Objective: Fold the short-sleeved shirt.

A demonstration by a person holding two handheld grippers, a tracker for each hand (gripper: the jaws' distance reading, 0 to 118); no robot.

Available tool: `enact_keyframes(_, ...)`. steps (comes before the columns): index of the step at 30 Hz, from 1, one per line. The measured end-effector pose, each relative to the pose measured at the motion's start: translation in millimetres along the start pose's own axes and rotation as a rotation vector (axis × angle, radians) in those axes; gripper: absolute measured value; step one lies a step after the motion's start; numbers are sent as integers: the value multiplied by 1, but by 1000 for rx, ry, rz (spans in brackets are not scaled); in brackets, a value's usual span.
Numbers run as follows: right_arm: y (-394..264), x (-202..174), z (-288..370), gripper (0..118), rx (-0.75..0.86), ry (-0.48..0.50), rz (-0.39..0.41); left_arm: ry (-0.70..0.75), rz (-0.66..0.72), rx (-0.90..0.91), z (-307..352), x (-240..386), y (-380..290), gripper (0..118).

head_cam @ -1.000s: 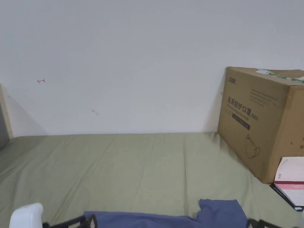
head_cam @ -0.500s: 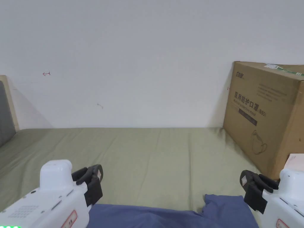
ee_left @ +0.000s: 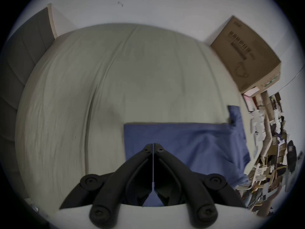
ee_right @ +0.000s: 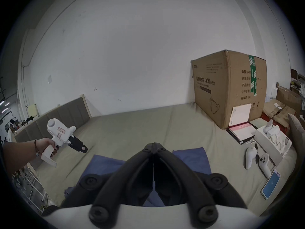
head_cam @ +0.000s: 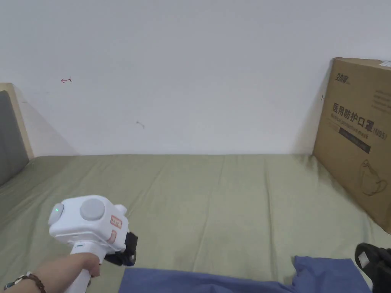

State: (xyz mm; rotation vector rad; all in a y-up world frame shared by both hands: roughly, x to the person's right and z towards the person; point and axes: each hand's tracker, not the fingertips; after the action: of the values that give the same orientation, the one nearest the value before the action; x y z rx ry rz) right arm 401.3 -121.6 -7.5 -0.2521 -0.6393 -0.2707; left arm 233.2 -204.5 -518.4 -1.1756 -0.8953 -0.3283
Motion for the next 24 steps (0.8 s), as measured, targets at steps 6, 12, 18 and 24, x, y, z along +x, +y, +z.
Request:
enact_keyframes(6, -12, 14, -23, 0, -64, -23, -66, -5, 34, 25, -77, -32, 19, 113)
enact_keyframes(12, -25, 22, -39, 0, -116, -37, -83, 54, 10, -57, -135, -43, 8, 118)
enact_keyframes(18, -39, 37, -46, 0, -143, -29, -120, 165, -74, 19, -129, -16, -15, 100)
enact_keyframes(24, -34, 71, -55, 0, -143, -34, -140, 164, -224, 194, -77, -1, -53, 3)
